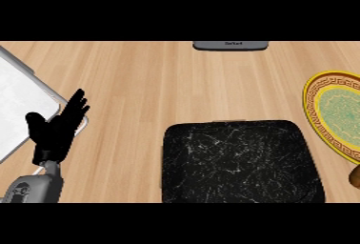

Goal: Pick the croissant from the tray and place it in the plate

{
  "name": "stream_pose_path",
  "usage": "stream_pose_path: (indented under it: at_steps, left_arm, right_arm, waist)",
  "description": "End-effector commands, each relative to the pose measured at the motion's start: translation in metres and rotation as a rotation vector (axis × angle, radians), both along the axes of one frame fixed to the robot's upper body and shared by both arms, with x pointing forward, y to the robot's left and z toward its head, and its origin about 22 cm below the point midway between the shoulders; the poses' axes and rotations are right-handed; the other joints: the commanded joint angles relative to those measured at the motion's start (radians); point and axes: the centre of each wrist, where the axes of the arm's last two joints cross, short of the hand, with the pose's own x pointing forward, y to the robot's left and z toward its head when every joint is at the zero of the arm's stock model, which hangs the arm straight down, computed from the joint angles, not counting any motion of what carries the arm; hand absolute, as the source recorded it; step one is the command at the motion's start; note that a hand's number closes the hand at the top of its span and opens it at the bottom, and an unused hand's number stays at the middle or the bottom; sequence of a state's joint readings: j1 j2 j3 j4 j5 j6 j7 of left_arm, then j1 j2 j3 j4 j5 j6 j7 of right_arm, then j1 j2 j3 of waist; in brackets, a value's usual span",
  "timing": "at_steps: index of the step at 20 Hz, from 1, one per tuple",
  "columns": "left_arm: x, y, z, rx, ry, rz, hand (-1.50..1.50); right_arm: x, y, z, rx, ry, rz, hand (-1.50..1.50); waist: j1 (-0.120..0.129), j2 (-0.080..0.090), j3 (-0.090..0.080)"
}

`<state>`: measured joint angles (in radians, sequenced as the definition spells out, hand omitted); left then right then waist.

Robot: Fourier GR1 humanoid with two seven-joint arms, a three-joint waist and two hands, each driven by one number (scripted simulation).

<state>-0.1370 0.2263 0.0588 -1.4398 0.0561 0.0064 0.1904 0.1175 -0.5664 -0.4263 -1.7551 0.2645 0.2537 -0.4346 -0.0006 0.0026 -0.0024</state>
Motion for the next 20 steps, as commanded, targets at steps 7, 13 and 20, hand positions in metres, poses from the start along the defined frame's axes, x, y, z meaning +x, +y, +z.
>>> stream_pose_path:
  at_steps: [7,13,20]
  left_arm:
    - [0.015,-0.009,-0.005,0.005,-0.017,-0.028,0.00]
    - [0.008,-0.010,-0.001,0.000,-0.025,-0.025,0.00]
    - [0.020,-0.012,0.009,0.015,-0.028,-0.029,0.00]
  right_arm:
    - [0.070,-0.075,-0.010,-0.019,0.045,-0.127,1.50]
    - [0.075,-0.095,-0.038,-0.201,0.187,-0.089,1.50]
    - [0.095,-0.108,-0.043,-0.050,0.339,0.013,-1.50]
  waist:
    - [0.019,0.004,0.004]
    - [0.031,0.007,0.005]
    - [0.034,0.008,0.005]
